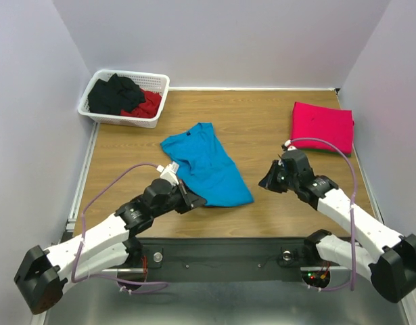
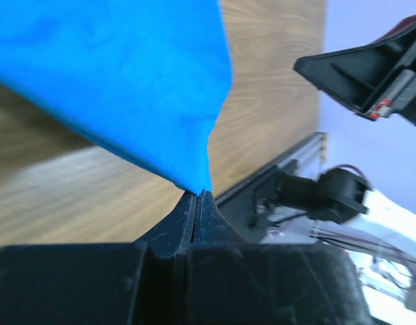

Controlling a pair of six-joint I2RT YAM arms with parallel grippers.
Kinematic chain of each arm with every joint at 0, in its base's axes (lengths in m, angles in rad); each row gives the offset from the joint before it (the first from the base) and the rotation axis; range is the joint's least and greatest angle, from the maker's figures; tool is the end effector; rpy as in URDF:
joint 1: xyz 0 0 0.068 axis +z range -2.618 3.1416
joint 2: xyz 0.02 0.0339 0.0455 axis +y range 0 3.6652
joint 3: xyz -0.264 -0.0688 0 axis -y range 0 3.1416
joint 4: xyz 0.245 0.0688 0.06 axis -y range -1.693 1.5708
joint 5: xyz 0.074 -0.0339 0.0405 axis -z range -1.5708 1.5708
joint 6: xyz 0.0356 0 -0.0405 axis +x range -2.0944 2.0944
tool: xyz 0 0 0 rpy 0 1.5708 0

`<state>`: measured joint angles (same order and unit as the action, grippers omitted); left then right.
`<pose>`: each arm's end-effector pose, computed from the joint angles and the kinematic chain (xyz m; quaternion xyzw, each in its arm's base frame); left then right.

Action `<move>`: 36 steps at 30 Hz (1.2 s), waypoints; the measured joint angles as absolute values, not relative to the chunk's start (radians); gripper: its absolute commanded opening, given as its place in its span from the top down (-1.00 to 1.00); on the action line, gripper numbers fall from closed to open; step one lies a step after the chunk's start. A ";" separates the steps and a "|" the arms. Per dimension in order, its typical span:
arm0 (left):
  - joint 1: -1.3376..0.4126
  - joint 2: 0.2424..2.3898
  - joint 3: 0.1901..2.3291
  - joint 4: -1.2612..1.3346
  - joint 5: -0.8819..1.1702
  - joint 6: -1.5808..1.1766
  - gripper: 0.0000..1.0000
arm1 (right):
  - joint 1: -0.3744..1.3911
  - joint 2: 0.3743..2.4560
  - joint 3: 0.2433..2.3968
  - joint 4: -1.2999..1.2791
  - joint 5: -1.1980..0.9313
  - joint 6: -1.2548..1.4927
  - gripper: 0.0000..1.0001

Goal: Fold and stack the t-shirts
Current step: Fold the tshirt

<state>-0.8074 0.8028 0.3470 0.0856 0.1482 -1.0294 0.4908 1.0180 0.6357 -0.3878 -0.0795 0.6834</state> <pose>0.1240 -0.1372 0.2099 -0.0496 0.8225 -0.4847 0.2935 0.1836 0.1013 0.2262 0.0731 0.9174 0.2462 0.3039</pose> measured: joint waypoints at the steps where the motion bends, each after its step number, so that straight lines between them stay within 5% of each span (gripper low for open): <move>1: -0.812 0.778 0.347 0.076 0.146 -1.037 1.00 | 0.491 0.998 0.640 -0.404 -0.084 0.685 0.99; 8: -0.817 0.782 0.408 -0.050 0.083 -1.056 1.00 | 0.491 1.029 0.778 -0.459 -0.100 0.677 0.80; 18: -0.817 0.786 0.379 -0.090 0.089 -1.082 1.00 | 0.494 1.187 0.671 -0.455 -0.197 0.611 0.11; 36: -0.818 0.646 0.239 -0.096 0.109 -1.161 1.00 | 0.542 1.362 0.609 -0.300 -0.310 0.589 0.18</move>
<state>-0.8181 0.6464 0.2386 -0.0959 0.1089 -1.1610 0.5415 1.3621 0.6094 -0.3004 -0.3103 0.5892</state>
